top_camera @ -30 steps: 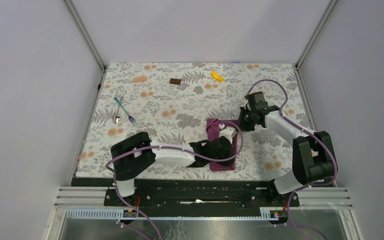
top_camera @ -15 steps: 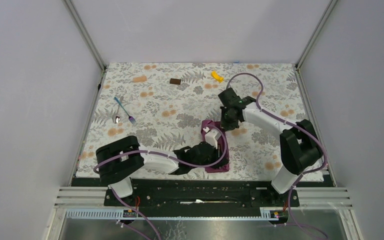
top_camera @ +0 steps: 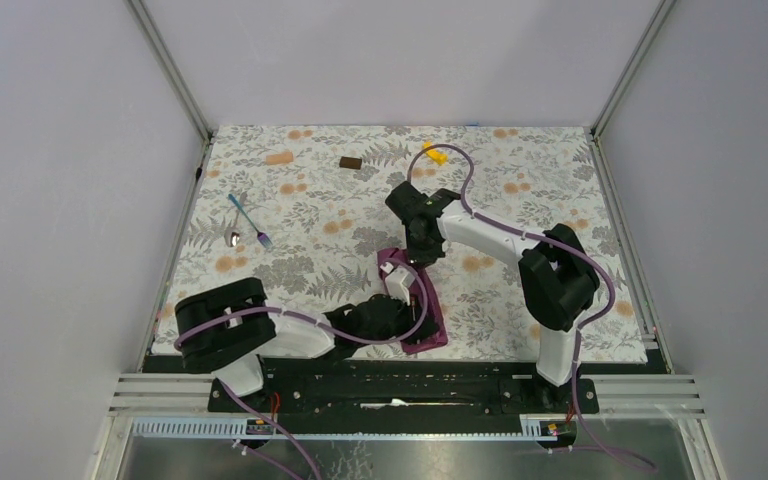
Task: Fold the napkin into a case and place the utensils inside
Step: Fold the 2/3-rectangle-folded napkin at the center of the board.
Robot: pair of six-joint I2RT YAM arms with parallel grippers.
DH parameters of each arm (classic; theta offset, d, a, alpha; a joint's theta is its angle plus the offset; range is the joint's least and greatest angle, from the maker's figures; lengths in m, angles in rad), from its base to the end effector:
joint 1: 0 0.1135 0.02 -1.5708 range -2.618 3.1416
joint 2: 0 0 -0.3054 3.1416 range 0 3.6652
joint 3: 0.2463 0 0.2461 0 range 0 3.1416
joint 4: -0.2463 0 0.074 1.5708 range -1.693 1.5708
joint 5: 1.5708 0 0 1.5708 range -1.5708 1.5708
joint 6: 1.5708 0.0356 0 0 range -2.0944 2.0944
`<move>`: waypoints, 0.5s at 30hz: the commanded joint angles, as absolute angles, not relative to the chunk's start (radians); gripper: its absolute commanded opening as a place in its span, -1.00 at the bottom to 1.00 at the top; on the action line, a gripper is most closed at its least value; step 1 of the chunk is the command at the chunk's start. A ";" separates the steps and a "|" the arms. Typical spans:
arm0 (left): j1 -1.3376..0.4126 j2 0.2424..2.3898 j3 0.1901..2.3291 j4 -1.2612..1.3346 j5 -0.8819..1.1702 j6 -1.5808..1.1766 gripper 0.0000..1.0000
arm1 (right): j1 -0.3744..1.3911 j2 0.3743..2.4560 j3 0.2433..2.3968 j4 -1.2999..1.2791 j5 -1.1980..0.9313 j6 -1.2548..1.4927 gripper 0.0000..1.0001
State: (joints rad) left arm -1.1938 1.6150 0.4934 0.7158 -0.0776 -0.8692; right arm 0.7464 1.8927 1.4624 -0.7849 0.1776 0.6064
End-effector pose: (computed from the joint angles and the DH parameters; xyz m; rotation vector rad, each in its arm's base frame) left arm 0.1100 -0.2703 0.1864 0.3005 2.1841 -1.2019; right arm 0.2954 0.2646 0.2560 -0.1486 2.7486 0.1185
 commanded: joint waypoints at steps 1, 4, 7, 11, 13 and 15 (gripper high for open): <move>-1.207 1.554 0.441 0.772 -0.022 -0.859 -0.58 | 0.752 1.887 1.507 -0.742 0.235 0.637 -1.00; -1.207 1.511 0.392 0.795 -0.005 -0.844 -0.16 | 0.755 1.883 1.500 -0.728 0.234 0.631 -1.00; -1.207 1.398 0.315 0.822 -0.011 -0.818 0.02 | 0.756 1.868 1.477 -0.698 0.229 0.624 -1.00; -1.188 1.173 0.251 0.705 -0.041 -0.806 0.11 | 0.756 1.866 1.474 -0.681 0.222 0.611 -1.00; -1.143 1.056 0.239 0.609 -0.036 -0.814 0.15 | 0.756 1.869 1.474 -0.682 0.221 0.609 -1.00; -1.073 0.947 0.242 0.501 -0.018 -0.829 0.16 | 0.756 1.871 1.471 -0.678 0.215 0.608 -1.00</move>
State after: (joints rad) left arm -1.1652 1.1137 0.2493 0.6338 -0.0227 -0.8303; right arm 0.7536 1.8954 1.4639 -0.7010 0.1936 0.6102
